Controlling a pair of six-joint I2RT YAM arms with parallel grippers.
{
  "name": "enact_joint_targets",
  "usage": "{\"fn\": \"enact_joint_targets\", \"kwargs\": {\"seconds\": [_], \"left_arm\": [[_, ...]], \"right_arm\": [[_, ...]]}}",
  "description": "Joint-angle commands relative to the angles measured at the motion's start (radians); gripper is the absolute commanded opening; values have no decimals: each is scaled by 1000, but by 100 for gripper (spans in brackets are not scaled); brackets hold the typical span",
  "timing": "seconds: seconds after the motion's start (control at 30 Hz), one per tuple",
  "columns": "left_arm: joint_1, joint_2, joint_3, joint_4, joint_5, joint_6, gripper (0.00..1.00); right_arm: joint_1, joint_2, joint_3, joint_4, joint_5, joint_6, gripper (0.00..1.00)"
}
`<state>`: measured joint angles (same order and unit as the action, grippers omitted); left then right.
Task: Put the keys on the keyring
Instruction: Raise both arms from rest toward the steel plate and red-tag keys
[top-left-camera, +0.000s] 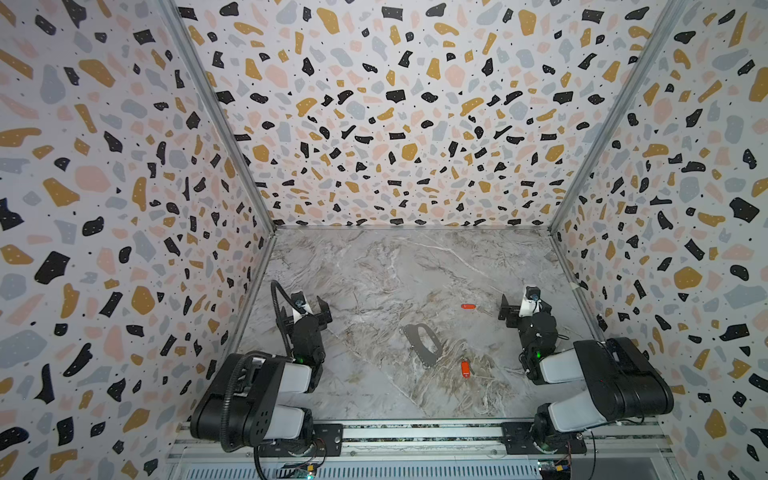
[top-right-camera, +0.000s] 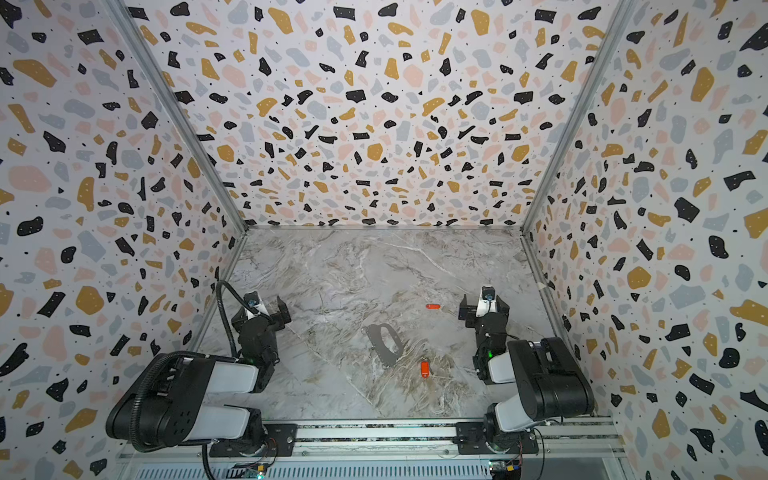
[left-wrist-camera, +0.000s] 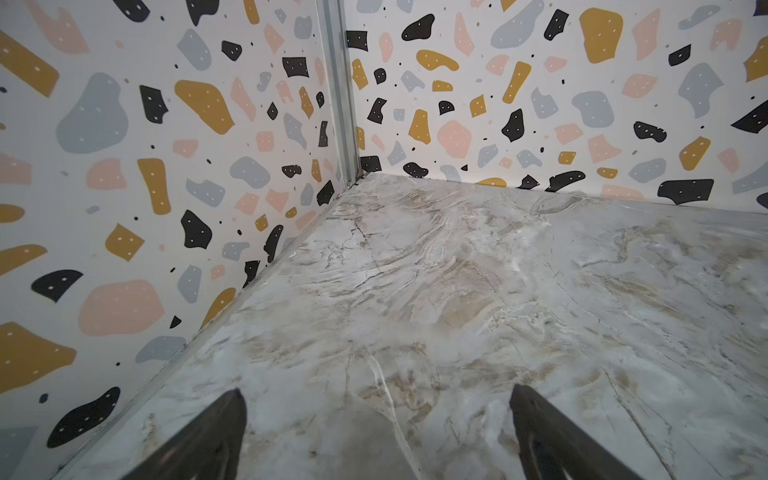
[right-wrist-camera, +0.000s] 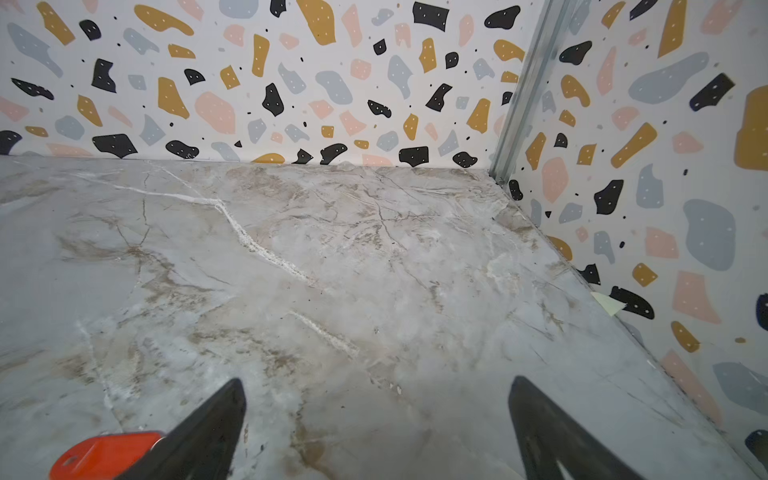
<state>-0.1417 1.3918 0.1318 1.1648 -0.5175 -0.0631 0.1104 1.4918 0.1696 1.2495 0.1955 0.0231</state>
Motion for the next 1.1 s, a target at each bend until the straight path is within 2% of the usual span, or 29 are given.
{"fn": "enact_joint_targets", "kwargs": {"seconds": [0.0,0.9,0.97,1.0,1.07], "left_arm": [[-6,4,19,64,-18,12,99],[-6,1,17,64,-16,12,99],[-7,-9,24,68,-4,23,99],[-7,-40,57,2,26,39,100],[-7,-120,193,-318,44,31,100]], "right_arm": [[-5,-3,24,22,10,-6,99],[-5,-5,22,24,8,-5,99],[9,-24,23,15,63,-1,99],[10,-51,20,-17,47,-5,99],[31,-110,16,-40,85,-23,99]]}}
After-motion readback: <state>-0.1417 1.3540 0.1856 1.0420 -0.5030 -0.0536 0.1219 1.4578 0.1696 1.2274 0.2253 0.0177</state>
